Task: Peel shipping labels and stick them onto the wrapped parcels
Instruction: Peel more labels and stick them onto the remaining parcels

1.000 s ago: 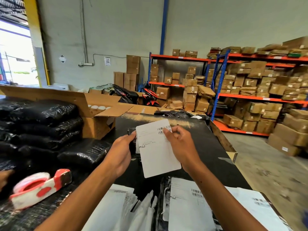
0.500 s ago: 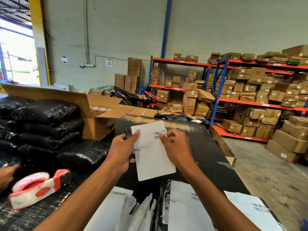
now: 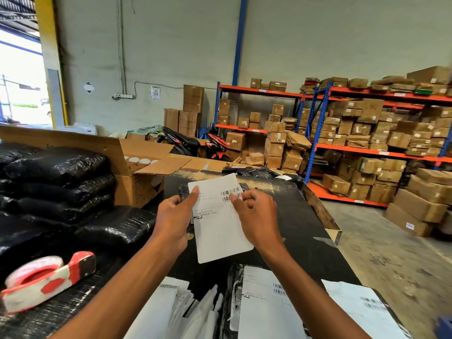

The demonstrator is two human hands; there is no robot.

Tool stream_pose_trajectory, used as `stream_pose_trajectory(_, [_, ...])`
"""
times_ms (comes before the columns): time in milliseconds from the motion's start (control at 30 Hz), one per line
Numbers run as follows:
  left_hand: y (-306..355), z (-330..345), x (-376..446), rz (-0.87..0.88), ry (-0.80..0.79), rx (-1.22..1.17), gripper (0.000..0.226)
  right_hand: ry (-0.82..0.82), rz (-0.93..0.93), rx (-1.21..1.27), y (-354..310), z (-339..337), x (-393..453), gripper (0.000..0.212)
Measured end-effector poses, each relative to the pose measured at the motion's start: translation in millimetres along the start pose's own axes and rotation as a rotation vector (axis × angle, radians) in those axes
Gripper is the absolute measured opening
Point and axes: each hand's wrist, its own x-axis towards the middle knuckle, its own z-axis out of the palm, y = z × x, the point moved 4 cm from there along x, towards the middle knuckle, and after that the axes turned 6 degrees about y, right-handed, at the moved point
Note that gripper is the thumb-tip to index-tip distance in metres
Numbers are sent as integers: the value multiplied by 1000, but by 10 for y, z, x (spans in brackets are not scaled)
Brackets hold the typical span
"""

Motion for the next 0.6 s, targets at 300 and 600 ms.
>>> stream_pose_trajectory(300, [13,33,-52,31,25,21,20,-80,145,150,118,-70,37,45])
stream_pose_trajectory(600, [164,19,-39,126,46,18,26,-59,-17,-390,143,-307,162,59])
